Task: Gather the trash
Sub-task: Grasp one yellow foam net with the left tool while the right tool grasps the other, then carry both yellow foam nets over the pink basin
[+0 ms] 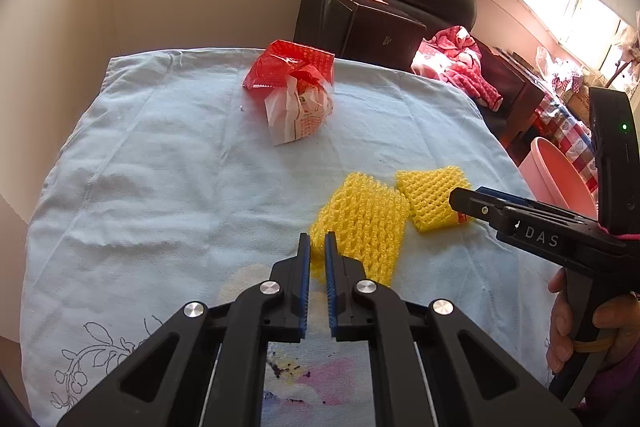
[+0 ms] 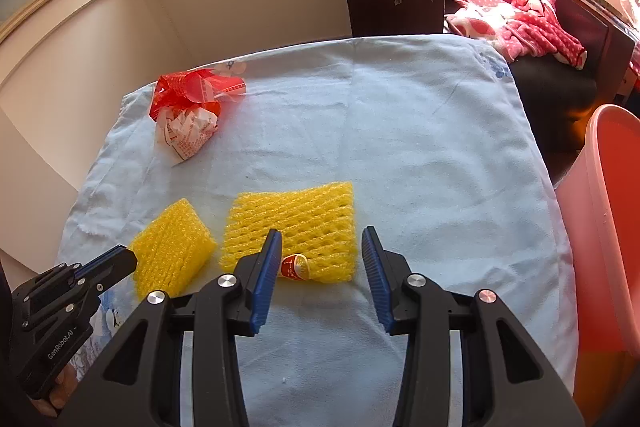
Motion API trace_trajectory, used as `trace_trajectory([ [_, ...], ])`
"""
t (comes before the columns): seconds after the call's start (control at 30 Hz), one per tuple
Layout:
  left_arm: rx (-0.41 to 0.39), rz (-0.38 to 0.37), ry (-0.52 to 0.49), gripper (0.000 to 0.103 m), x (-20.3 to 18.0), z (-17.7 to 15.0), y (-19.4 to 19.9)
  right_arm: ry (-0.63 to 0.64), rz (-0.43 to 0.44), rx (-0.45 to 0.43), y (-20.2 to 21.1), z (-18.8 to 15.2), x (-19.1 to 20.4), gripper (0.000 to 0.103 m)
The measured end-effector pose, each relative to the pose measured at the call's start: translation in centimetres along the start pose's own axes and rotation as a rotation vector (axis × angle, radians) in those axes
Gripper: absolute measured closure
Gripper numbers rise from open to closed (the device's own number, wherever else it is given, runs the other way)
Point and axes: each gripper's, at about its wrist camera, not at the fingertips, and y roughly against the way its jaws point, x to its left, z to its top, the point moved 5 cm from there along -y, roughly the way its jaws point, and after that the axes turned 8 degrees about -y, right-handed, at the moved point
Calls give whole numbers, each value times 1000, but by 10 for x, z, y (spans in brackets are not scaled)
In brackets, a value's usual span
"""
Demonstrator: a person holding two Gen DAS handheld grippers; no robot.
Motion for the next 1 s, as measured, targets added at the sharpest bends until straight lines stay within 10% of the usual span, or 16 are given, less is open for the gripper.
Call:
trace_trajectory([
  [0.8, 1, 9, 11, 97, 3, -2, 5, 33, -36, -13, 2, -6, 0, 61],
  [1.0, -3, 14, 9, 97, 2, -1, 7, 46, -22, -33, 9, -6, 1, 88],
])
